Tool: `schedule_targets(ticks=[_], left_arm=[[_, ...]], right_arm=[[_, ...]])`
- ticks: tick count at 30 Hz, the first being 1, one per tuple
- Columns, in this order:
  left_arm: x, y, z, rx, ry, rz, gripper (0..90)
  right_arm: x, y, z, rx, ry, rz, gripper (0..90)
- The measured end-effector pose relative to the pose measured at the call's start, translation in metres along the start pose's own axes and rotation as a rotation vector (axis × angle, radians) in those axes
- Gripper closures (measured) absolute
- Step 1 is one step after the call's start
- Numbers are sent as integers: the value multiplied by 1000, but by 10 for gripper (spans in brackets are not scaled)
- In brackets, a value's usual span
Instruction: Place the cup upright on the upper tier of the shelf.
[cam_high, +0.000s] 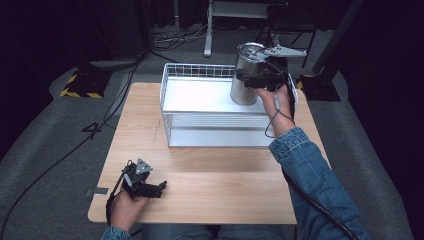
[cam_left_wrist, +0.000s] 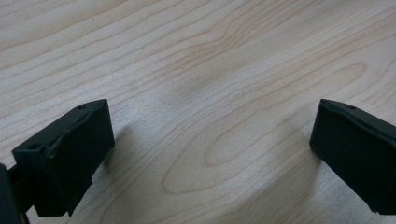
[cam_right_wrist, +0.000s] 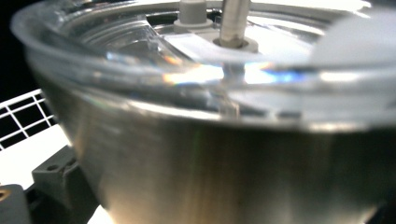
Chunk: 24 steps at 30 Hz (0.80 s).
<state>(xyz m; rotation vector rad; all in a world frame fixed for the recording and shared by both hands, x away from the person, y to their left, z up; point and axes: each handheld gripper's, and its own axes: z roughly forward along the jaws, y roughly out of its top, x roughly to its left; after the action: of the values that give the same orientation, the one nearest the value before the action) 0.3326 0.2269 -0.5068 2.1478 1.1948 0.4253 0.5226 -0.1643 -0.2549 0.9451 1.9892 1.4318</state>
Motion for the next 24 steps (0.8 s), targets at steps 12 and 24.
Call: schedule_targets(ticks=[12, 24], left_arm=[[0, 0, 0, 1, 0, 2, 2], [0, 0, 0, 1, 1, 0, 2]], right_arm=[[-2, 1, -11, -42, -3, -18, 3], [-2, -5, -42, -53, 45, -44, 3]])
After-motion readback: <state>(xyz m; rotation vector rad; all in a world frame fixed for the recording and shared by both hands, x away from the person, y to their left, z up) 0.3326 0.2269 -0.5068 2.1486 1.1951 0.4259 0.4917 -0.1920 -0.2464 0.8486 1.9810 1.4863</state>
